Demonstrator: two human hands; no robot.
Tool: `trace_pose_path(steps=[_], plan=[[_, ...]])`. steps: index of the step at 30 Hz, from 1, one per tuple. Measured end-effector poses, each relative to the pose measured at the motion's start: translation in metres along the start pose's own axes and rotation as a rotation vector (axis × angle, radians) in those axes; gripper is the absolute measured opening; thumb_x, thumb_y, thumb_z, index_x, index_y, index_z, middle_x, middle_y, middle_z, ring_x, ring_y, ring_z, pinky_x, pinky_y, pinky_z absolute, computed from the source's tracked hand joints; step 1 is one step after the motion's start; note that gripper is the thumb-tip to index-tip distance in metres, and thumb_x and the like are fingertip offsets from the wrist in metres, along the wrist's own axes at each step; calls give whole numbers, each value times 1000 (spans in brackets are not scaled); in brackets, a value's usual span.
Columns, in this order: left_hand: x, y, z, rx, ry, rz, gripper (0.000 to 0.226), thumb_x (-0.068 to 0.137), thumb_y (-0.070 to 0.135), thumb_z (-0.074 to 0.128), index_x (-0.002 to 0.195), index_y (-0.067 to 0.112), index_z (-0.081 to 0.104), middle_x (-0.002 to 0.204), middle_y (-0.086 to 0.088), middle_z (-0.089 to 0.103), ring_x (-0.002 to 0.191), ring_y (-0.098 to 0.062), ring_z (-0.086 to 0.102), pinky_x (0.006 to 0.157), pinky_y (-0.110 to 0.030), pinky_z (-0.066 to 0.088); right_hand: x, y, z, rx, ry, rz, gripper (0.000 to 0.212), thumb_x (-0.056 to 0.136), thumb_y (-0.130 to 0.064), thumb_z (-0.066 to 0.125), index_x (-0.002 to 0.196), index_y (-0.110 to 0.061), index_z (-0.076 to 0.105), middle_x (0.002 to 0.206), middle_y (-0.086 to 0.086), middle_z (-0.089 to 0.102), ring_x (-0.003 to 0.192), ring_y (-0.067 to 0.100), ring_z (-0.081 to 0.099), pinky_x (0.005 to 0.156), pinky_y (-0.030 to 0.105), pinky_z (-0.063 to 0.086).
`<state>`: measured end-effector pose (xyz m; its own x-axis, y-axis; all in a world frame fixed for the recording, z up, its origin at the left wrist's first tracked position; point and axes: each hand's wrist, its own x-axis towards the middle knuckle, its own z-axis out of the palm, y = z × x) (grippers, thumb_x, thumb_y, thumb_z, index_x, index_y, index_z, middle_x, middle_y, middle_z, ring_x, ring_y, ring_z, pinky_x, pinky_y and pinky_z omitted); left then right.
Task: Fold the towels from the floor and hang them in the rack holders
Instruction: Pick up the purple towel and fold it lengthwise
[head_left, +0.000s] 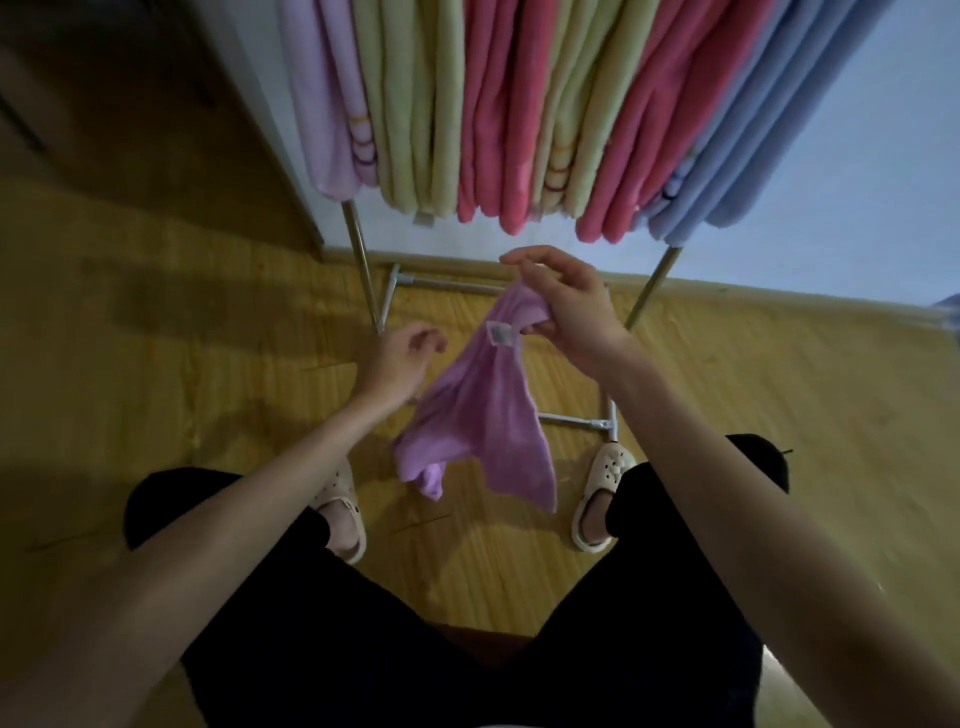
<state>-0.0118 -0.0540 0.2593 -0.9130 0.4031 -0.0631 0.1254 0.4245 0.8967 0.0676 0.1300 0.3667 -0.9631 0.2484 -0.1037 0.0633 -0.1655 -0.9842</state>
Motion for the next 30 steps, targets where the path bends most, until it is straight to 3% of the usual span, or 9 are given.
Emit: trace_pose_path(steps=[2, 5, 8, 12, 16, 20, 22, 27, 30], plan=[[-12, 23, -4, 8, -61, 107, 19, 93, 30, 50, 81, 29, 65, 80, 4, 70, 81, -22, 68, 82, -48, 54, -7, -11, 12, 50, 36, 26, 19, 99, -6, 44, 100, -9, 63, 67, 1, 45, 43, 3, 50, 40, 17, 48], [-35, 54, -9, 40, -130, 229, 20, 88, 43, 50, 94, 31, 65, 84, 6, 69, 81, -17, 67, 75, -46, 55, -18, -20, 26, 89, 79, 35, 18, 100, -5, 42, 103, -3, 60, 74, 0, 42, 46, 3, 48, 43, 16, 49], [-58, 74, -14, 217, -128, 339, 13, 77, 46, 53, 89, 44, 58, 79, 18, 66, 73, -2, 63, 61, -24, 51, -28, -33, 33, 146, 98, 15, 19, 100, -5, 42, 101, -3, 61, 76, 1, 41, 56, 8, 48, 45, 16, 50], [-74, 85, -17, 401, -60, 380, 25, 82, 51, 61, 84, 28, 54, 70, 14, 59, 62, -4, 59, 52, -20, 46, -39, -54, 39, 267, 97, -35, 19, 100, -5, 42, 93, -5, 60, 74, 5, 44, 46, 9, 56, 49, 20, 54], [-69, 92, -21, 412, 20, 340, 23, 94, 37, 55, 78, 20, 55, 59, 11, 52, 52, -7, 55, 47, -20, 34, -44, -72, 39, 351, 122, -80, 15, 99, -4, 43, 97, -1, 57, 76, 6, 50, 42, 9, 58, 48, 21, 55], [-61, 93, -33, 325, -18, 338, 27, 98, 25, 50, 82, 6, 60, 57, 5, 49, 47, -4, 43, 47, -23, 30, -42, -85, 28, 353, 211, -119, 15, 99, -5, 45, 94, -4, 60, 84, 10, 52, 50, 10, 58, 51, 20, 55], [-59, 94, -40, 281, -19, 339, 25, 98, 23, 51, 78, 10, 60, 54, 9, 48, 45, -3, 43, 46, -18, 29, -39, -89, 19, 374, 245, -134, 17, 99, -5, 46, 92, -6, 61, 84, 13, 54, 53, 11, 59, 55, 20, 55], [-48, 111, -53, 133, 102, 283, 16, 94, 13, 57, 86, 4, 68, 61, 3, 55, 56, -1, 47, 53, -19, 34, -34, -84, 0, 384, 320, -152, 15, 96, -3, 51, 93, -1, 66, 62, 3, 58, 55, 9, 55, 65, 18, 53], [-44, 133, -59, 32, 164, 286, 16, 94, 10, 56, 88, 3, 68, 67, -2, 60, 61, -3, 52, 57, -20, 38, -34, -79, -8, 261, 327, -110, 11, 87, -2, 64, 97, -2, 69, 74, 8, 61, 67, 12, 57, 72, 19, 54]])
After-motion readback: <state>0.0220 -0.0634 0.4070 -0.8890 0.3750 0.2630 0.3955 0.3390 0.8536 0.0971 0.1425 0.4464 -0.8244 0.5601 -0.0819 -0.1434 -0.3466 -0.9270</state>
